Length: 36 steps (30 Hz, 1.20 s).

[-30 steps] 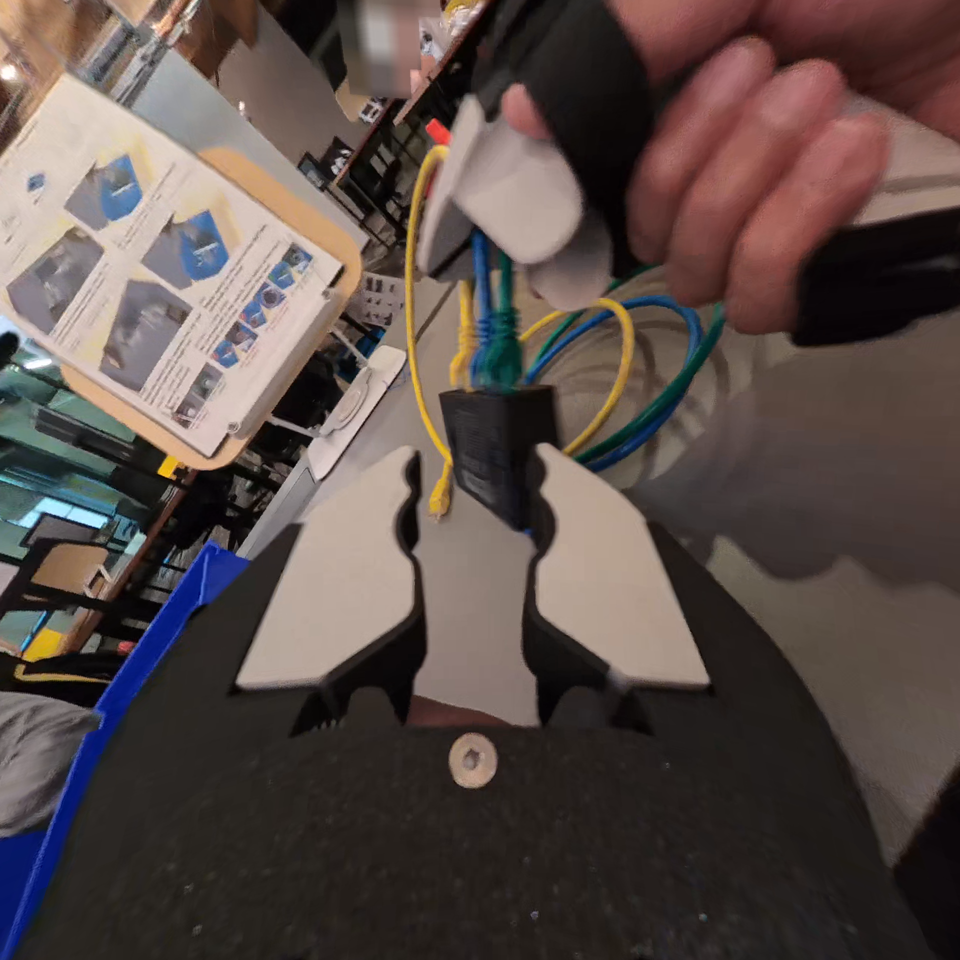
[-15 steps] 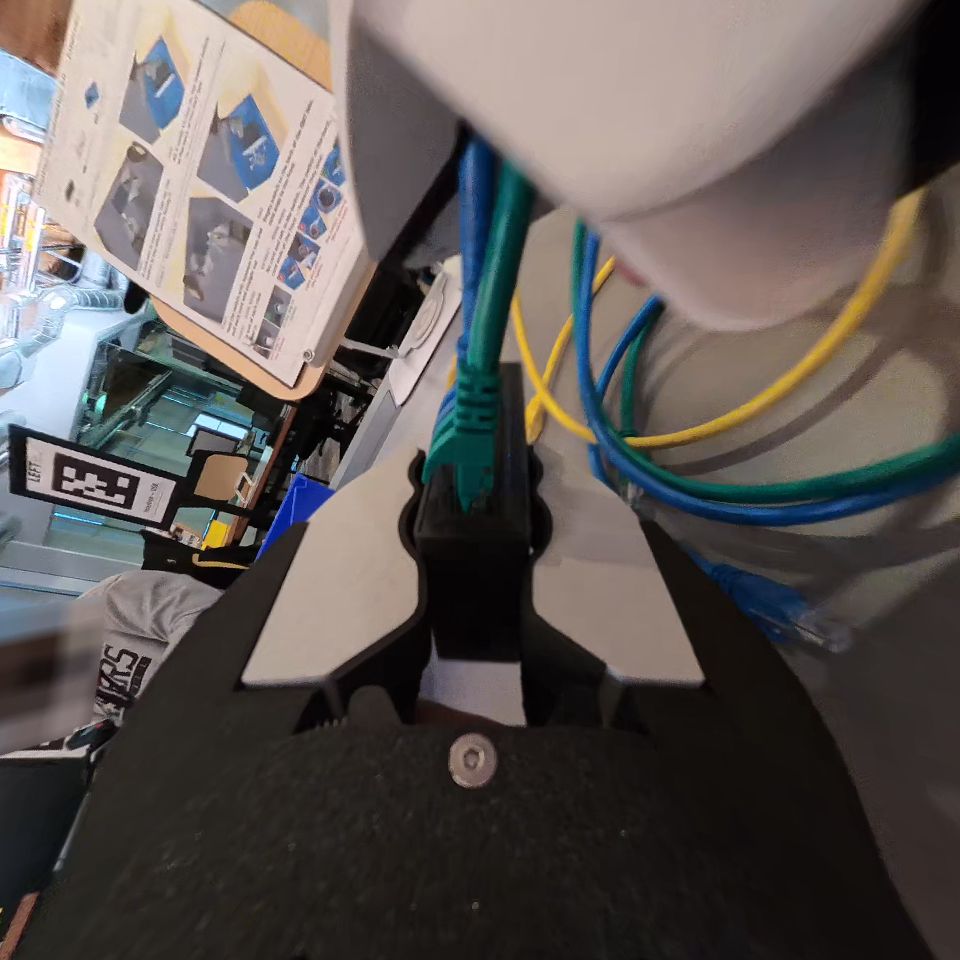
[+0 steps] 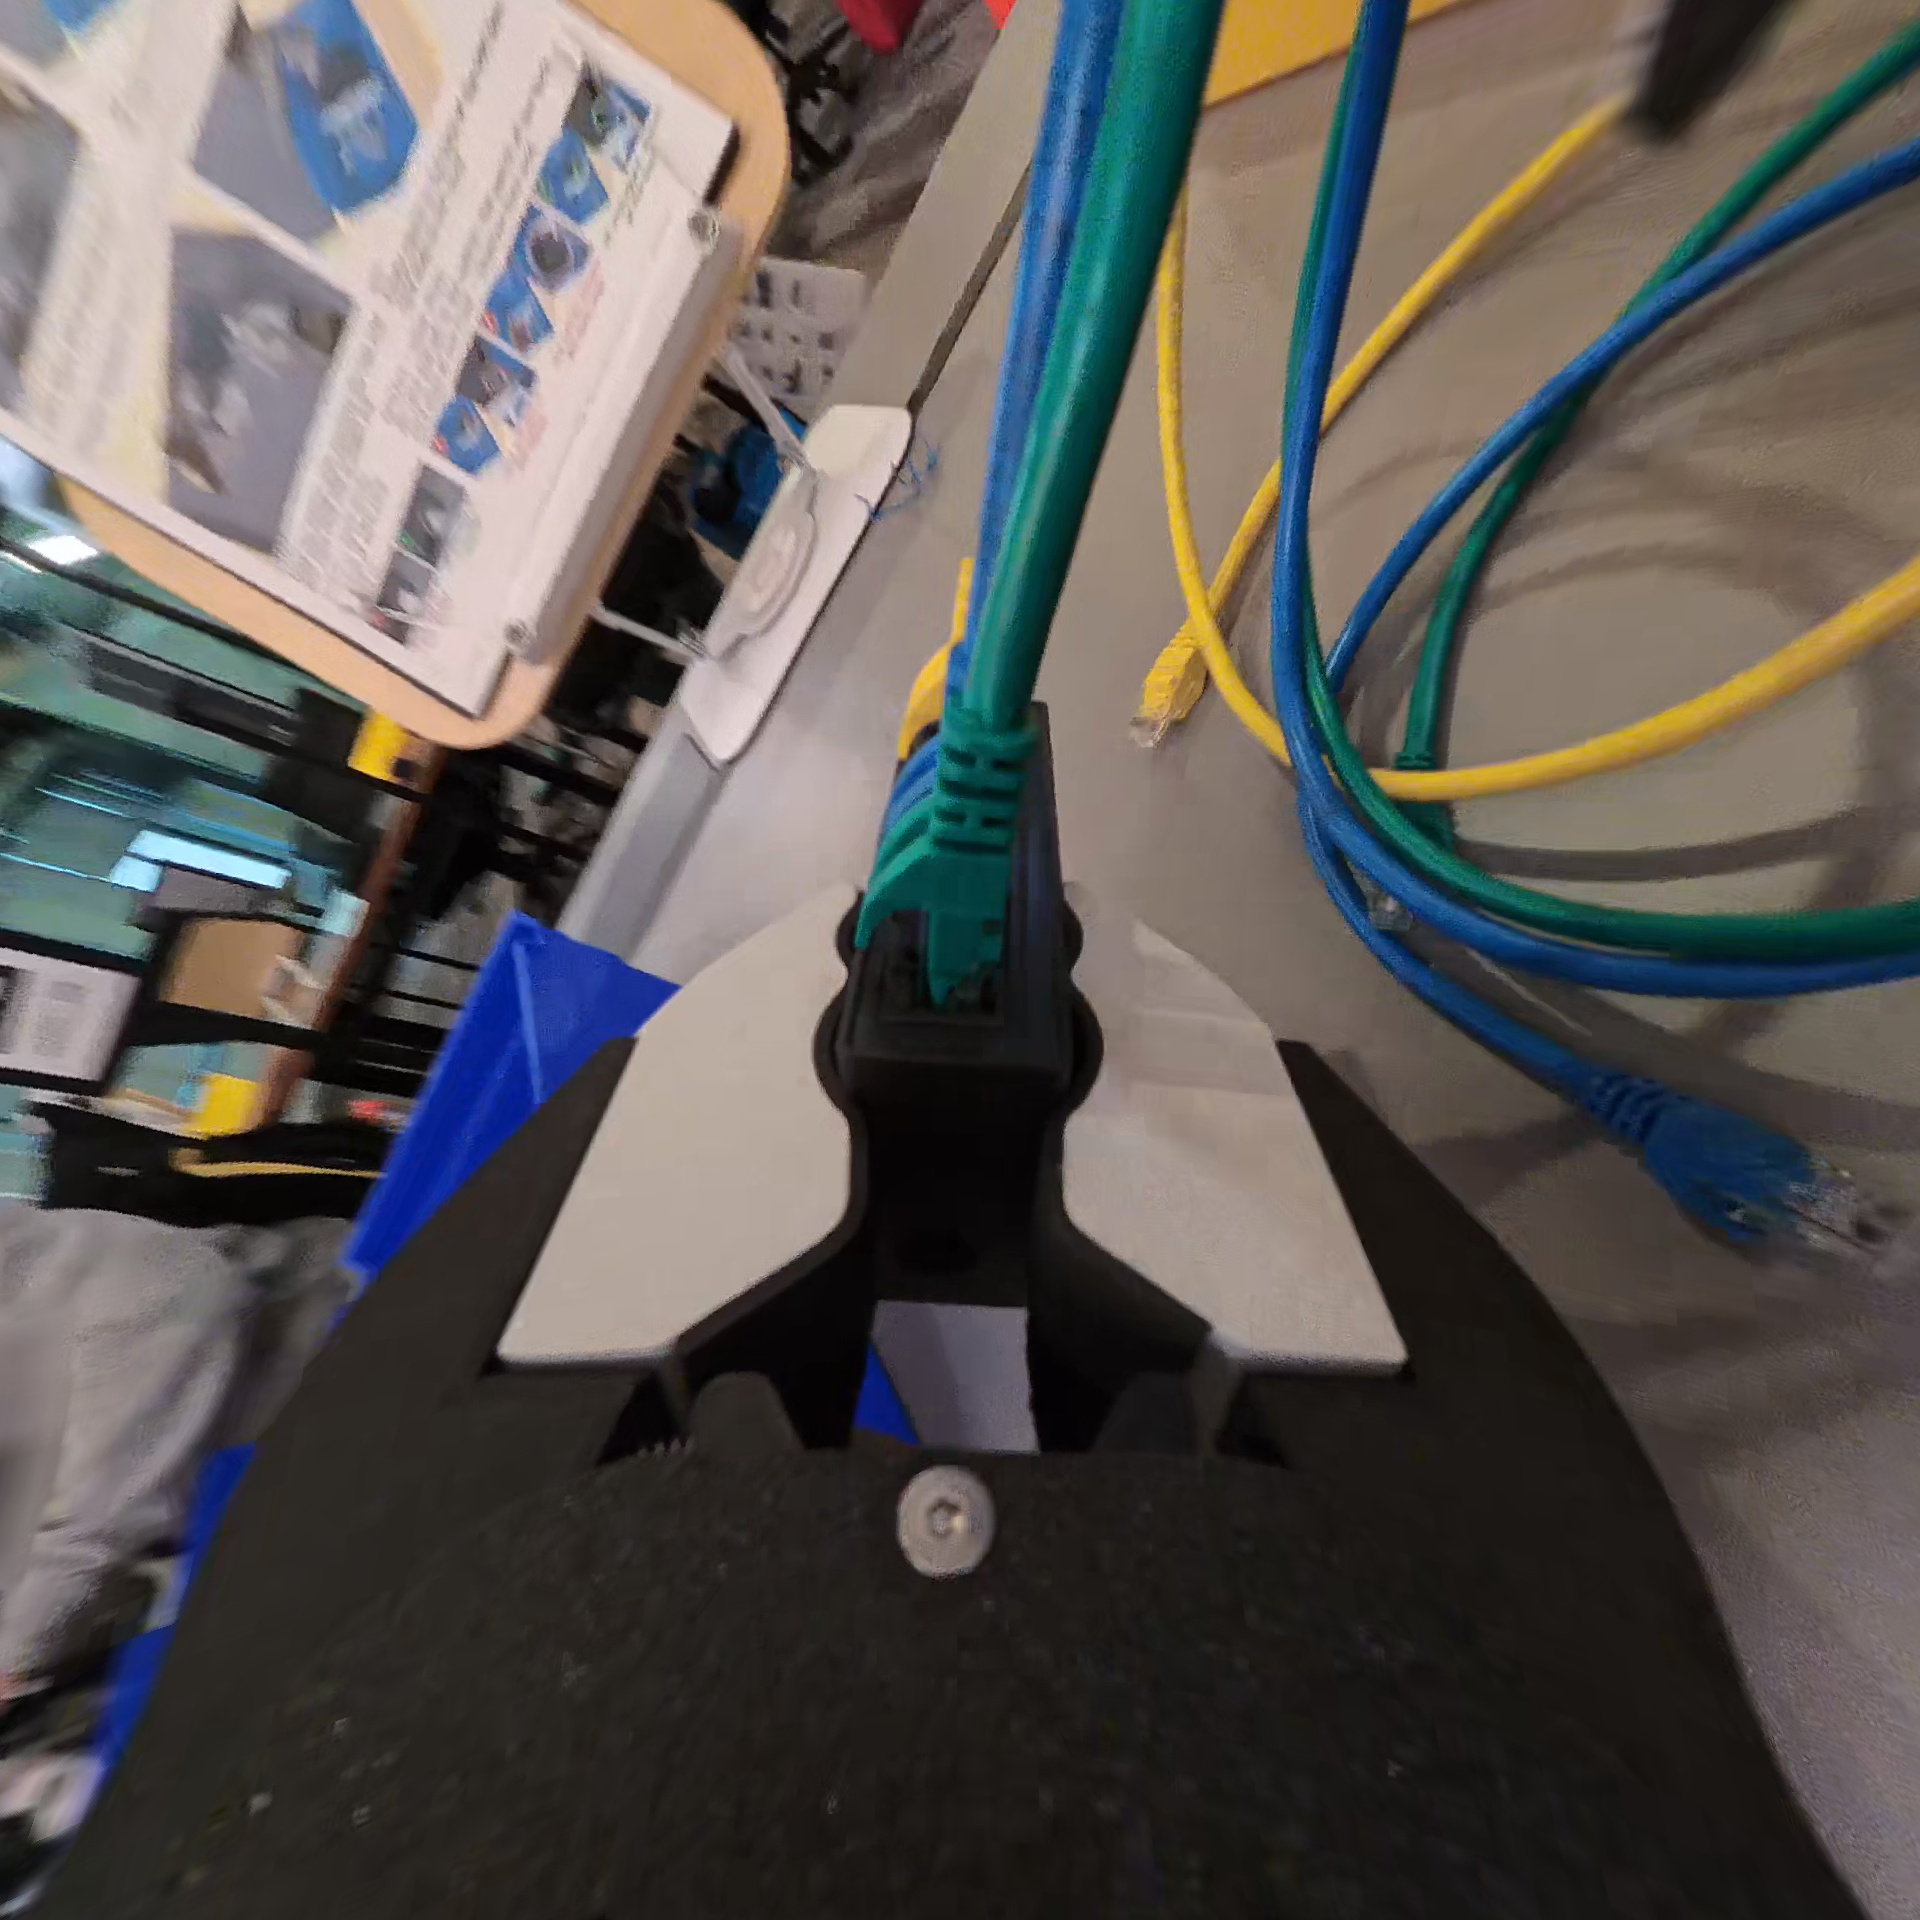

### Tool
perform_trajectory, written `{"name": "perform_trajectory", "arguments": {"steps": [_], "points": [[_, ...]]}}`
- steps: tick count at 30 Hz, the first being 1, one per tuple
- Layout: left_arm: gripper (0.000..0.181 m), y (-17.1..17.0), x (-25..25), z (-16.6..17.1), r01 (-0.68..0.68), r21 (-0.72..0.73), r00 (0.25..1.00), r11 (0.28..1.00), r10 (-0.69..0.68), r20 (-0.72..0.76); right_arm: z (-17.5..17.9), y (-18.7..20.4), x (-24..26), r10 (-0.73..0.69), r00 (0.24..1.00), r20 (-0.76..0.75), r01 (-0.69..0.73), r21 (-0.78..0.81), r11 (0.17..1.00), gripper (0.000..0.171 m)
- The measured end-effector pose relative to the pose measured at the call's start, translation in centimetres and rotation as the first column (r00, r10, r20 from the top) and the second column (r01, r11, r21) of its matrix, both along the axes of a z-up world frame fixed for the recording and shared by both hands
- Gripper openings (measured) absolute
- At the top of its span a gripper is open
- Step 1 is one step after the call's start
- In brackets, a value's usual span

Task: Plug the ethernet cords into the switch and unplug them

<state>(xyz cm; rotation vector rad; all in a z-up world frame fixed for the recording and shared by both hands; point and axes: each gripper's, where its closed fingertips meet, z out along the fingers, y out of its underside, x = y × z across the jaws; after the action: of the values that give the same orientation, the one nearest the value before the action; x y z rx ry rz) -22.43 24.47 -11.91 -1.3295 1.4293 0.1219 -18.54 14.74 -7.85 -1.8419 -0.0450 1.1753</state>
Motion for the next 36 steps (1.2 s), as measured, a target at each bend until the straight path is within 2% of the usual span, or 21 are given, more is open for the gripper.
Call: {"name": "perform_trajectory", "arguments": {"steps": [2, 3, 5, 7, 9, 12, 16, 18, 20, 22, 24, 26, 29, 32, 36], "points": [[0.032, 1.1, -0.2, 0.1, 0.014, -0.104, 0.999, 0.994, -0.009, 0.047, 0.2, -0.2, 0.3, 0.035, 0.995, 0.096, -0.039, 0.033, 0.999, 0.038], [0.032, 1.6, -0.3, 0.3, 0.023, -0.105, 0.998, 0.994, -0.017, 0.060, 0.6, -0.5, 0.2, 0.076, 0.984, 0.161, -0.088, 0.069, 0.994, 0.039], [0.031, 2.5, -0.7, 0.9, 0.033, 0.037, 0.999, 0.999, -0.033, 0.006, 1.9, -0.8, 0.2, 0.110, 0.933, 0.344, -0.175, 0.166, 0.970, 0.041], [0.031, 2.1, -0.7, 1.1, 0.077, 0.155, 0.996, 0.985, -0.069, -0.058, 4.2, -0.8, 0.8, 0.043, 0.837, 0.545, -0.240, 0.295, 0.925, 0.042], [0.031, 1.0, -0.4, 1.0, 0.122, 0.219, 0.991, 0.968, -0.106, -0.087, 7.1, -0.6, 1.3, -0.012, 0.755, 0.656, -0.317, 0.381, 0.869, 0.038], [0.032, -0.6, 0.2, 1.4, 0.186, 0.317, 0.979, 0.930, -0.147, -0.141, 9.3, 0.8, 1.1, 0.012, 0.632, 0.775, -0.466, 0.368, 0.805, 0.036], [0.031, -1.6, 0.6, 2.0, 0.214, 0.283, 0.975, 0.935, -0.188, -0.117, 6.2, 3.5, 0.3, -0.021, 0.364, 0.931, -0.696, 0.287, 0.658, 0.036], [0.031, -2.0, 0.5, 2.2, 0.233, 0.255, 0.972, 0.939, -0.215, -0.096, 4.3, 4.2, 0.1, -0.018, 0.287, 0.958, -0.768, 0.242, 0.593, 0.036], [0.031, -2.8, 0.4, 2.5, 0.283, 0.236, 0.959, 0.930, -0.276, -0.063, 3.3, 5.2, 0.4, -0.075, 0.228, 0.971, -0.809, 0.231, 0.541, 0.035], [0.031, -3.1, 0.2, 2.6, 0.306, 0.212, 0.951, 0.928, -0.307, -0.027, 2.8, 6.2, 1.2, -0.087, 0.207, 0.974, -0.827, 0.222, 0.517, 0.033], [0.032, -3.5, 0.1, 2.4, 0.340, 0.134, 0.938, 0.931, -0.347, 0.030, 1.6, 6.2, 1.3, -0.009, 0.206, 0.978, -0.839, 0.181, 0.514, 0.039], [0.031, -3.8, 0.1, 2.3, 0.369, 0.048, 0.924, 0.928, -0.372, 0.089, 0.9, 4.4, -0.5, 0.035, 0.263, 0.964, -0.875, 0.223, 0.429, 0.038], [0.031, -4.0, 0.2, 2.4, 0.406, -0.050, 0.904, 0.912, -0.393, 0.167, 0.8, 2.7, -2.7, -0.004, 0.320, 0.948, -0.893, 0.302, 0.333, 0.035], [0.031, -4.2, 0.5, 2.4, 0.424, -0.060, 0.895, 0.904, -0.409, 0.177, 1.4, 2.7, -4.0, 0.006, 0.392, 0.920, -0.874, 0.371, 0.313, 0.033], [0.031, -3.9, 0.5, 1.8, 0.402, -0.052, 0.911, 0.914, -0.392, 0.130, 0.5, 2.8, -4.4, 0.032, 0.369, 0.929, -0.892, 0.344, 0.292, 0.023]]}}
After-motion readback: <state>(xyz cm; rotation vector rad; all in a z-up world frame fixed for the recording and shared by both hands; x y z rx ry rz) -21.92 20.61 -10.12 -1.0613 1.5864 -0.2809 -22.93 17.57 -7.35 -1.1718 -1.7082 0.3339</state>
